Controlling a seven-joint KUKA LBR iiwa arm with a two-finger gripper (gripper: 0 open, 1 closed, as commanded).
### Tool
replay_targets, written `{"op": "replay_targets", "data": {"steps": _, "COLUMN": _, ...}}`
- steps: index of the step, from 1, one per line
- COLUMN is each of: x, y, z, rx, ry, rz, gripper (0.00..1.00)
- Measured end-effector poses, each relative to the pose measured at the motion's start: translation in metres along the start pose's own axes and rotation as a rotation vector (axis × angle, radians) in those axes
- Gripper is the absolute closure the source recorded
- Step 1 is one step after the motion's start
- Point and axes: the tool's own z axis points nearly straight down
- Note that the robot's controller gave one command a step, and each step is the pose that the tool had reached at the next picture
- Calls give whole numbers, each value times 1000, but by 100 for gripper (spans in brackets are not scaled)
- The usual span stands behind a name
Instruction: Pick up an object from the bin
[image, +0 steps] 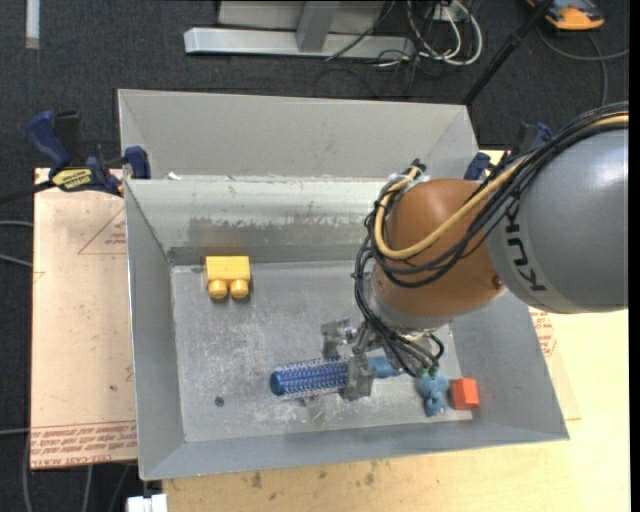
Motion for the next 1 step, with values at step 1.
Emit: {"op": "replay_targets", "data": {"steps": 1, "x": -8, "y": 4, "z": -78, "rx": 0, "ry": -2, "rz": 14, "gripper": 100}}
